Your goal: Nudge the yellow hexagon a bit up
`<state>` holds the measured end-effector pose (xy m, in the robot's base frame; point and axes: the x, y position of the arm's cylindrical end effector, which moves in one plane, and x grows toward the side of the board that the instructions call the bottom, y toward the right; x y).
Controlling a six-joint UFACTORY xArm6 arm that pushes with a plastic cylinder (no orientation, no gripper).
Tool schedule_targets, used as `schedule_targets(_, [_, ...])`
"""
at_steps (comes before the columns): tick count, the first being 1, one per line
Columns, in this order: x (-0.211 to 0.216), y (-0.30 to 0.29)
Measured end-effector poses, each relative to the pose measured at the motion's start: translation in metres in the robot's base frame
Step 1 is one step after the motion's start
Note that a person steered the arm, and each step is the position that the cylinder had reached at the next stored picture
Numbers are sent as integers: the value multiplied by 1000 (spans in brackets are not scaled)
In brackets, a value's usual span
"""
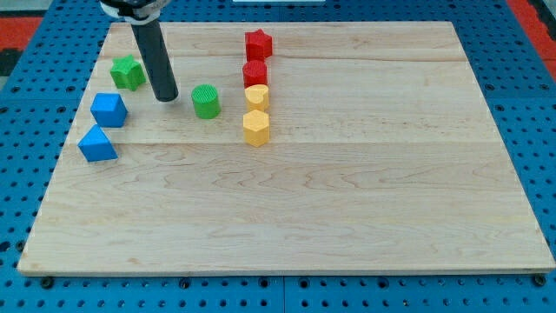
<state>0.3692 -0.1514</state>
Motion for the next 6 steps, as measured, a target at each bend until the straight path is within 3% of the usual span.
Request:
schedule_targets(2, [14,47])
schedule_targets(4, [114,57])
schedule_targets(5, [105,94])
schedule_targets(6, [76,94])
